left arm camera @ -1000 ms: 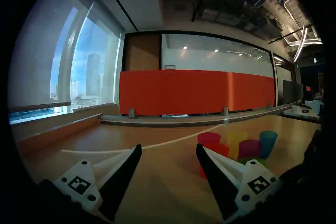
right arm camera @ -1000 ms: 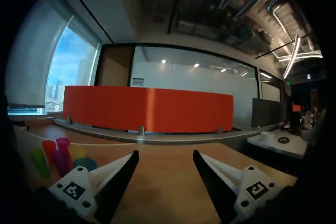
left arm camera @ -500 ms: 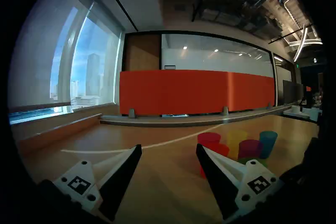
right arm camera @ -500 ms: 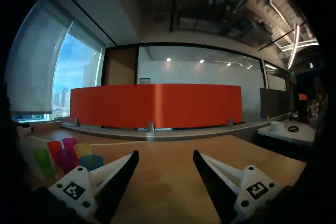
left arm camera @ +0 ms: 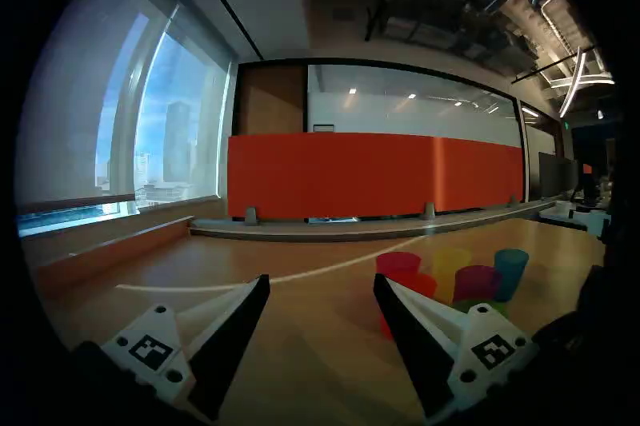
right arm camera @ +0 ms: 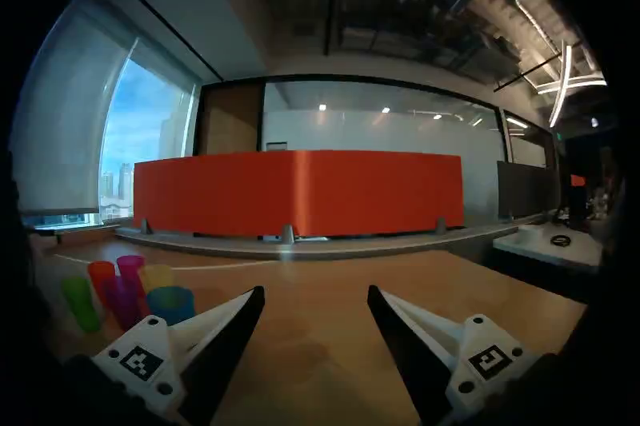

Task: Pour water

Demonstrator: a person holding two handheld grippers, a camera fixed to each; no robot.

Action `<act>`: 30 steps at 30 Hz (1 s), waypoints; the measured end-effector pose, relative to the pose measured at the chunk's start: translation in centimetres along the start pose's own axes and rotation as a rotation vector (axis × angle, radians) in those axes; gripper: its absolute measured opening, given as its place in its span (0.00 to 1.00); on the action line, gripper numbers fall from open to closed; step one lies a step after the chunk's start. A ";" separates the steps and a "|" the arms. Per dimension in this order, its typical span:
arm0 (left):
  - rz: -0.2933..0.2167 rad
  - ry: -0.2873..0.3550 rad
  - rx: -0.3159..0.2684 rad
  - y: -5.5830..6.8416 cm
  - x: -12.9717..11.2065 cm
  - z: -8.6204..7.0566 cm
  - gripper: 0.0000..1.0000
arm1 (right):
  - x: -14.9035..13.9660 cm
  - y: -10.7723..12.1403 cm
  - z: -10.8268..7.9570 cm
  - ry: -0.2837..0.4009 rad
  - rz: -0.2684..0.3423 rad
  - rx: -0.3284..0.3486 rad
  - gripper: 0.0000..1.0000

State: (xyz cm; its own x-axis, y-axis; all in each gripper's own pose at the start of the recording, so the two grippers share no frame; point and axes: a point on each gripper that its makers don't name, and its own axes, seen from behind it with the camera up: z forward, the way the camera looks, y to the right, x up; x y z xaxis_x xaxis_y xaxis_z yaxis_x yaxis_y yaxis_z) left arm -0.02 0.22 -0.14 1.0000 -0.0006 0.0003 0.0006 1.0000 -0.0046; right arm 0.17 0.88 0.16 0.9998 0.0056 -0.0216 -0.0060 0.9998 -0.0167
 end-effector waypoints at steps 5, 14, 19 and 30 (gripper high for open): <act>0.000 0.000 0.000 -0.1 0.0 0.0 0.96 | -0.3 -0.2 0.0 -0.013 -0.009 0.003 1.00; 0.000 0.000 0.000 -0.1 0.0 0.0 0.96 | -0.5 -0.3 0.1 -0.020 -0.007 0.001 1.00; 0.000 0.000 0.000 0.0 0.0 0.0 0.97 | -0.4 -0.4 0.0 -0.021 -0.008 0.001 1.00; 0.000 0.000 0.000 0.0 0.0 0.1 0.96 | -0.4 -0.4 0.0 -0.022 -0.007 0.001 1.00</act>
